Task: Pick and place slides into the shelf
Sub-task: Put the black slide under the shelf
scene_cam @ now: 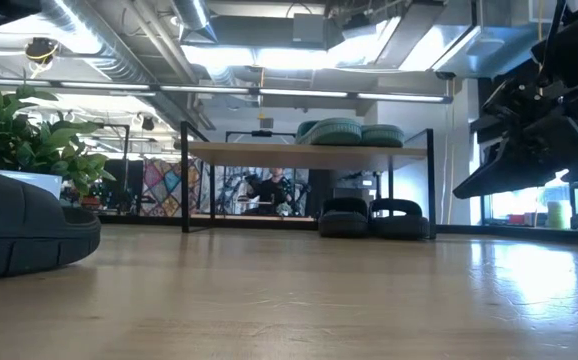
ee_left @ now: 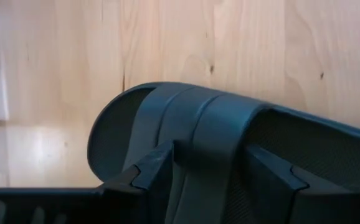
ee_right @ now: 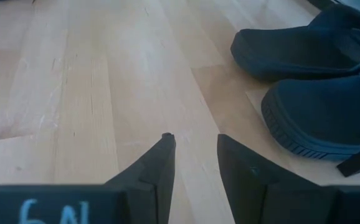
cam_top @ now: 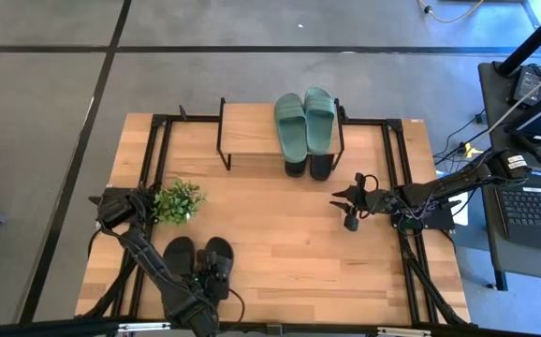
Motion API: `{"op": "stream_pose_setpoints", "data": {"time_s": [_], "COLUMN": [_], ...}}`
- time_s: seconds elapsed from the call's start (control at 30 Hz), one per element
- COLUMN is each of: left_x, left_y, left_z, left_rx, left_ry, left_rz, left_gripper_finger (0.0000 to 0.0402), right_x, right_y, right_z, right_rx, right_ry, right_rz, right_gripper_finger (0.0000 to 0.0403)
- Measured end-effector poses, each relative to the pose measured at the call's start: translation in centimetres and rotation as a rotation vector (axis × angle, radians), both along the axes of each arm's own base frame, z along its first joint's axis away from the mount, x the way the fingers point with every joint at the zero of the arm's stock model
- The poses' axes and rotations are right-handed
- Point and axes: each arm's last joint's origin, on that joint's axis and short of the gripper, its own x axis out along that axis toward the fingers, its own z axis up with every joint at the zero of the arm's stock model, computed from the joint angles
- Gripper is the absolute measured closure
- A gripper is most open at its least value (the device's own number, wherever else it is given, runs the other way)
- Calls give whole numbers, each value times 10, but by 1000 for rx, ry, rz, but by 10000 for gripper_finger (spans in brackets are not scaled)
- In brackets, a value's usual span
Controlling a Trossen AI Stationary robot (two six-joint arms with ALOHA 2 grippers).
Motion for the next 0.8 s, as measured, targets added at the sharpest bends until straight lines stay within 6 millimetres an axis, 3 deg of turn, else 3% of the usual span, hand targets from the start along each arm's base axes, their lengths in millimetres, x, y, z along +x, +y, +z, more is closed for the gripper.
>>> {"op": "stream_pose_setpoints", "data": {"time_s": [0.53,0.8], "left_x": [-1,-2], "left_y": [3,12], "left_z": [1,2], "left_rx": [36,118], "left_ry": [13,41], "left_rz": [-8,-1], "left_gripper_finger": [239,292], "right_x": [0,1], "right_y": [0,0], "right_z": [0,2], "right_rx": [-70,-97], "right_ry": [20,2], "right_rz": [40,57], "right_gripper_finger": [281,281]}}
